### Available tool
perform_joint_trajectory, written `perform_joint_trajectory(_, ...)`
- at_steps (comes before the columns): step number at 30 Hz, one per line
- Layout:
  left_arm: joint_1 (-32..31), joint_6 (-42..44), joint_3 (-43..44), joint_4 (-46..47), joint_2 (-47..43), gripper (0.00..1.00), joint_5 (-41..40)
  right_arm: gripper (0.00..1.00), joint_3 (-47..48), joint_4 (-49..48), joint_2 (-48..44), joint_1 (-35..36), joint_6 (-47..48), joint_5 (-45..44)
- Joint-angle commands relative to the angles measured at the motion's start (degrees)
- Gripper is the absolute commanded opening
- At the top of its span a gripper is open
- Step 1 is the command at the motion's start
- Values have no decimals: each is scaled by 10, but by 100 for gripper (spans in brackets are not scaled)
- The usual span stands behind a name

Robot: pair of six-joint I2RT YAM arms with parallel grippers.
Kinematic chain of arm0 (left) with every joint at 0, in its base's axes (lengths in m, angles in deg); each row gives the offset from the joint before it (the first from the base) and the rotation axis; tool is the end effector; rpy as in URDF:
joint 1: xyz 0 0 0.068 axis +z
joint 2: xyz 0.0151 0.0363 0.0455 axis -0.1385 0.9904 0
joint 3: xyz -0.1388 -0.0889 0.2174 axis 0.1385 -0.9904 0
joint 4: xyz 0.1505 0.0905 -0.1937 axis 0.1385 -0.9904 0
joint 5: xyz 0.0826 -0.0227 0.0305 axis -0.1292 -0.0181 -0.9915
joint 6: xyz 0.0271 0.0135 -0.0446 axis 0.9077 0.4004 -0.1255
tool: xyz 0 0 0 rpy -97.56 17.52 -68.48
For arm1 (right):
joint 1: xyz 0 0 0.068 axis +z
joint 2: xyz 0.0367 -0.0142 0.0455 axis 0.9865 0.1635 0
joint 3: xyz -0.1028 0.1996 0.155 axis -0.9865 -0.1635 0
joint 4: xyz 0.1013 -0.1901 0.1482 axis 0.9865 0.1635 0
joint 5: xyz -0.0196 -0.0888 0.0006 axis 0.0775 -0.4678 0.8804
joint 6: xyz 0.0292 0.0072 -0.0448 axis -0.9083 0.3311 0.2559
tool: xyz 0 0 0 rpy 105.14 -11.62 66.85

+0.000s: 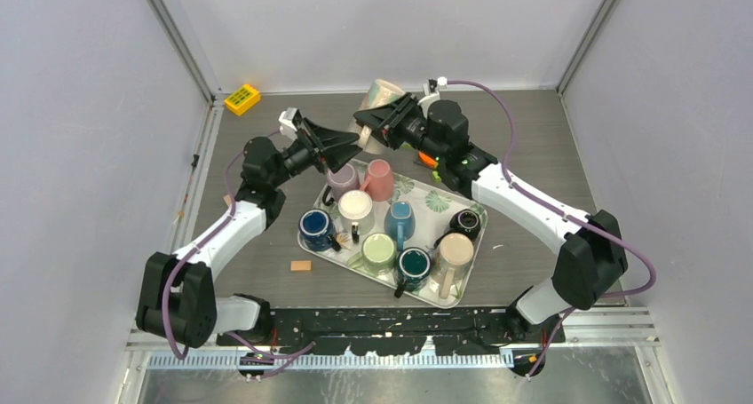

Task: Turn the mug right side up
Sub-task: Turn over the cup on the tray.

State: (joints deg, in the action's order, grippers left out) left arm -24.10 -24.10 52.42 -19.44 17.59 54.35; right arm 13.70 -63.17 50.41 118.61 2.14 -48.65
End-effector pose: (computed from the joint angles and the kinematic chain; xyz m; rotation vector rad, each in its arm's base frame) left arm 0.2695 -0.1013 0.3133 -0.6151 1.7616 -2.0006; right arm 0.2839 0.2289 0.3703 0.4702 1.8143 1.5917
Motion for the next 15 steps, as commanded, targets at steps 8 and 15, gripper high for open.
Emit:
perform_joint_trajectory(8,2,-26,15,70,25,40,14,1,12,-131,4,0,-28,52)
perform_joint_trajectory(15,2,97,9,-46,-26,48,34,1,53,-24,6,0,8,30)
